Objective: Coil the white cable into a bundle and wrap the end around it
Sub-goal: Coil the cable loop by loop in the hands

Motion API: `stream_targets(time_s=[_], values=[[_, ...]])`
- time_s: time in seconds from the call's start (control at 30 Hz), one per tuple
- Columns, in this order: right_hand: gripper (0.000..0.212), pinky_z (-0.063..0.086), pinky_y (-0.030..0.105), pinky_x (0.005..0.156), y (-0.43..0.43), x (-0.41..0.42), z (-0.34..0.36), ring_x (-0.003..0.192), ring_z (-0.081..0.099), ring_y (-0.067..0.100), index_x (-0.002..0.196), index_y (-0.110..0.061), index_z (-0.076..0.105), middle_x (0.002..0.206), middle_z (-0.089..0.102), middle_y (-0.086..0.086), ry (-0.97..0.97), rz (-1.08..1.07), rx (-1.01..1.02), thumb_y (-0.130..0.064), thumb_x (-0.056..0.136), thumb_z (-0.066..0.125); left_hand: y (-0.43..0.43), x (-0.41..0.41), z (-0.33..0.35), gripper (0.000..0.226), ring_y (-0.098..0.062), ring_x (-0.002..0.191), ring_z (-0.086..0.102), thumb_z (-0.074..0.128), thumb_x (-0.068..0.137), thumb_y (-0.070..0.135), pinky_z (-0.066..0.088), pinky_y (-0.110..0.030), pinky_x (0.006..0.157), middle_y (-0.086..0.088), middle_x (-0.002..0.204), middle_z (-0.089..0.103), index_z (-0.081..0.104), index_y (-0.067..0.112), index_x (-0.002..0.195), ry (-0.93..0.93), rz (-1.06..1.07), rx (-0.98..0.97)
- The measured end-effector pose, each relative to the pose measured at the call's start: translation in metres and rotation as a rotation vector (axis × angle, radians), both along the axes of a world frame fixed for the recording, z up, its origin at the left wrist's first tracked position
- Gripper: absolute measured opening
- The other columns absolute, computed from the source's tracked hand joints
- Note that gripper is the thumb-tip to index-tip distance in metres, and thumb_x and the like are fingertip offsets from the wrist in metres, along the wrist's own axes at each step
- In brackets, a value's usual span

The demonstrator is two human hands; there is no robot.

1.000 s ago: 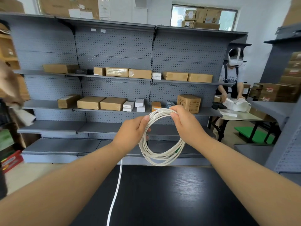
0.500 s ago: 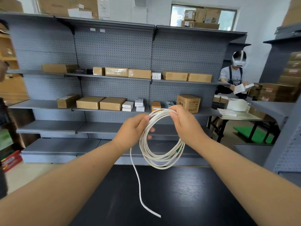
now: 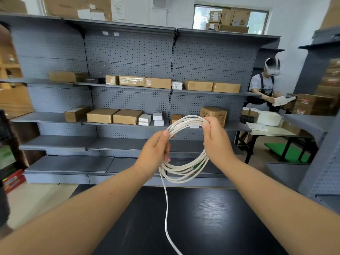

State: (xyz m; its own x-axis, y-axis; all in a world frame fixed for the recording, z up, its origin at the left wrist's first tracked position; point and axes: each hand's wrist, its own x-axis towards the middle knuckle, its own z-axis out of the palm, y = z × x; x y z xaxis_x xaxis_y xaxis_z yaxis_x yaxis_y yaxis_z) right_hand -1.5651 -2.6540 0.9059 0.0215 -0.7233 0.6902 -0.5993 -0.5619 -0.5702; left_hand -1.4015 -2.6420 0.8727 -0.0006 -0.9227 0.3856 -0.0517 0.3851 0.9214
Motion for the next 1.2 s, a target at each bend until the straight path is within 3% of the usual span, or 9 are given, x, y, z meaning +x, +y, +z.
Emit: stream_targets(time_s=[0.1,0.27,0.4,0.5,0.67,0.8,0.93,1.07,1.2], values=[[0.016,0.044,0.025,0.062,-0.001,-0.003,-0.007,0.064,0.051,0.019,0.104,-0.017,0.046,0.072,0.047,-0.003,-0.068,0.052,0.093,-0.021,0.100,0.031,-0.006,0.003,0.003,0.033,-0.012,0.051,0.034,0.037,0.099,0.034,0.033,-0.034,0.057,0.005,0.057,0.036,0.054,0.008,0.088,-0.185,0.134,-0.120],[0.014,0.047,0.030,0.071,0.000,-0.014,-0.018,0.066,0.059,0.002,0.106,-0.026,0.044,0.089,0.059,-0.001,-0.070,0.160,0.204,-0.027,0.100,0.032,-0.006,0.012,0.019,0.032,-0.011,0.055,0.035,0.038,0.098,0.035,0.029,-0.023,0.053,0.005,0.058,0.037,0.043,0.023,0.069,-0.507,0.168,-0.226],[0.018,0.051,0.039,0.088,0.001,-0.010,-0.015,0.079,0.064,0.009,0.114,-0.030,0.044,0.101,0.059,-0.002,-0.150,0.274,0.243,-0.029,0.098,0.037,-0.006,0.017,0.031,0.031,-0.014,0.061,0.041,0.039,0.097,0.037,0.032,-0.029,0.059,0.001,0.064,0.045,0.050,0.013,0.080,-0.759,0.084,-0.267],[0.026,0.050,0.037,0.088,0.002,-0.005,-0.010,0.079,0.056,0.005,0.122,-0.024,0.044,0.096,0.054,-0.008,0.045,0.292,0.243,-0.028,0.097,0.040,-0.007,0.017,0.036,0.031,-0.012,0.060,0.041,0.038,0.097,0.036,0.032,-0.026,0.057,0.004,0.062,0.044,0.052,0.012,0.084,-0.863,0.054,-0.283],[0.028,0.040,0.034,0.073,0.006,-0.003,-0.007,0.077,0.051,0.016,0.119,-0.012,0.050,0.093,0.059,0.004,0.379,0.221,0.231,-0.026,0.098,0.040,-0.010,0.021,0.038,0.036,-0.022,0.068,0.047,0.038,0.098,0.036,0.035,-0.033,0.064,-0.007,0.072,0.053,0.055,0.006,0.088,-0.918,0.017,-0.297],[0.027,0.032,0.032,0.069,0.006,0.000,-0.006,0.083,0.048,0.019,0.114,-0.009,0.053,0.092,0.055,0.004,0.447,0.142,0.158,-0.026,0.098,0.040,-0.009,0.023,0.033,0.036,-0.021,0.066,0.048,0.037,0.097,0.036,0.041,-0.037,0.067,-0.008,0.072,0.053,0.053,0.005,0.088,-0.880,0.000,-0.264],[0.027,0.035,0.031,0.072,0.005,0.001,-0.005,0.087,0.051,0.020,0.114,-0.010,0.055,0.095,0.057,0.004,0.435,0.132,0.146,-0.025,0.098,0.040,-0.009,0.025,0.024,0.028,-0.006,0.051,0.053,0.039,0.096,0.039,0.044,-0.018,0.059,0.001,0.067,0.057,0.050,0.022,0.077,-0.720,-0.072,-0.116],[0.025,0.032,0.029,0.069,0.006,-0.004,-0.003,0.087,0.051,0.018,0.112,-0.010,0.056,0.091,0.056,0.000,0.330,0.118,0.139,-0.023,0.098,0.041,-0.007,0.029,0.018,0.031,-0.011,0.054,0.056,0.039,0.095,0.039,0.043,-0.019,0.060,0.002,0.063,0.057,0.058,0.016,0.091,-0.503,-0.168,0.027],[0.022,0.033,0.020,0.060,0.006,-0.007,-0.004,0.073,0.047,0.010,0.109,-0.013,0.056,0.075,0.051,-0.010,0.146,0.084,0.133,-0.023,0.098,0.040,-0.004,0.031,0.016,0.036,-0.008,0.057,0.058,0.035,0.097,0.039,0.042,-0.025,0.066,0.001,0.060,0.059,0.060,0.013,0.096,-0.430,-0.158,0.026]])
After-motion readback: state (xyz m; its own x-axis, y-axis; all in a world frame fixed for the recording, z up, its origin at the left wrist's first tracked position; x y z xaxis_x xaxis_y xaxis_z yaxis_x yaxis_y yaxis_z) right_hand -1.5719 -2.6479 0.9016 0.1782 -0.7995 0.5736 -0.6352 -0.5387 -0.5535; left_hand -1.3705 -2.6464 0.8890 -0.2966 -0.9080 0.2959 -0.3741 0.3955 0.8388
